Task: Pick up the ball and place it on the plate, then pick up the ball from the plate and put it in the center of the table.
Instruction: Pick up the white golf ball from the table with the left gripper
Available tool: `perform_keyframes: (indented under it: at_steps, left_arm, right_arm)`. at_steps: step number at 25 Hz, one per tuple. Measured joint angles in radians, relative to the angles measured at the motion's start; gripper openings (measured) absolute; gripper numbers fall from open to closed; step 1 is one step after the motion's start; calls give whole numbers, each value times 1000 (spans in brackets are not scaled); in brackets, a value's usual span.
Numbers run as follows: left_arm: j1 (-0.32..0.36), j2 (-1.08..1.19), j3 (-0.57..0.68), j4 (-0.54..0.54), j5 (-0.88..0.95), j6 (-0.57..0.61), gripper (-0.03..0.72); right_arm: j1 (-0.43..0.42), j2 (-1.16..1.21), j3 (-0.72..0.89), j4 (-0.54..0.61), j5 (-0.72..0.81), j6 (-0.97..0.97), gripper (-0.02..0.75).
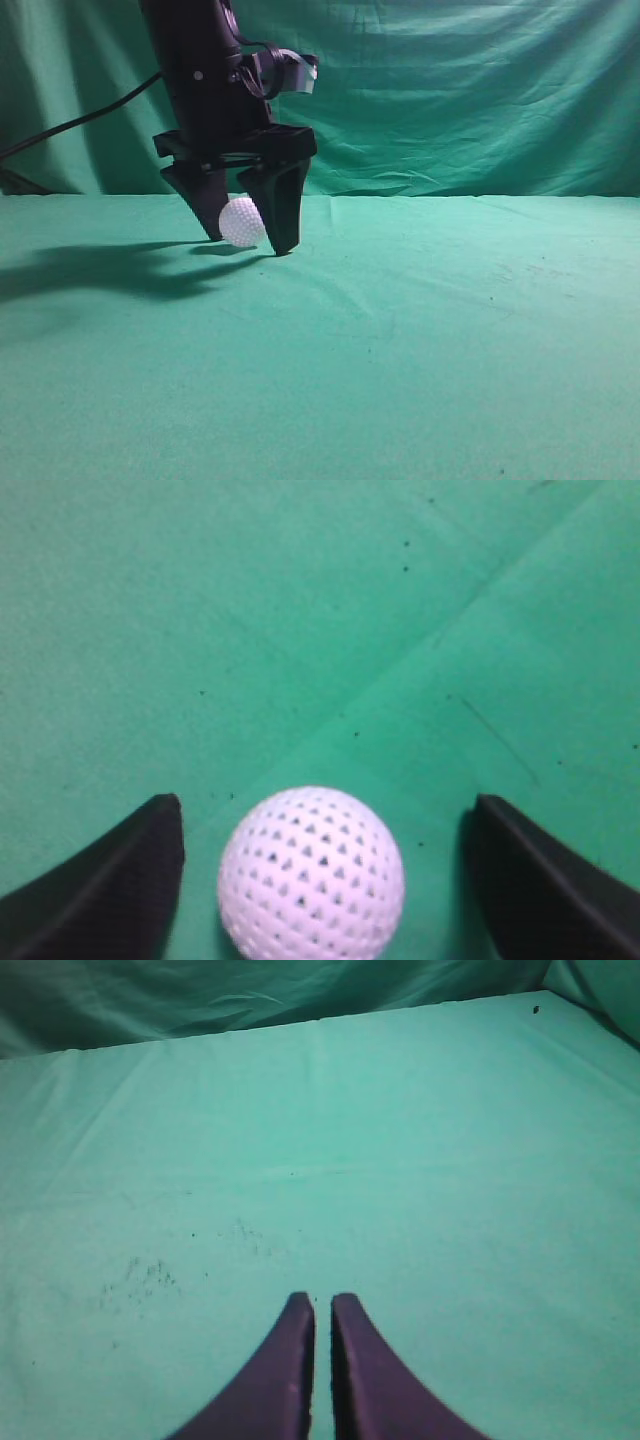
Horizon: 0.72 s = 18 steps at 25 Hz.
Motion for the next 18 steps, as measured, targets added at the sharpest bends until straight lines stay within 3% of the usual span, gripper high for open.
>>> perform_keyframes:
  at_steps: [1, 3, 6, 7, 18]
  left_arm:
    - [0, 0, 0, 0, 0, -2, 585]
    - [0, 0, 0, 0, 0, -2, 514]
    - [0, 0, 0, 0, 0, -2, 330]
    - [-2, 0, 0, 0, 2, -2, 300]
    - [-2, -95, -58, 58, 158, -50, 300]
  right_arm:
    - [0, 0, 0, 0, 0, 0, 49]
    - [0, 0, 0, 0, 0, 0, 49]
    - [0, 0, 0, 0, 0, 0, 49]
    - [0, 0, 0, 0, 0, 0, 49]
    - [0, 0, 0, 0, 0, 0, 49]
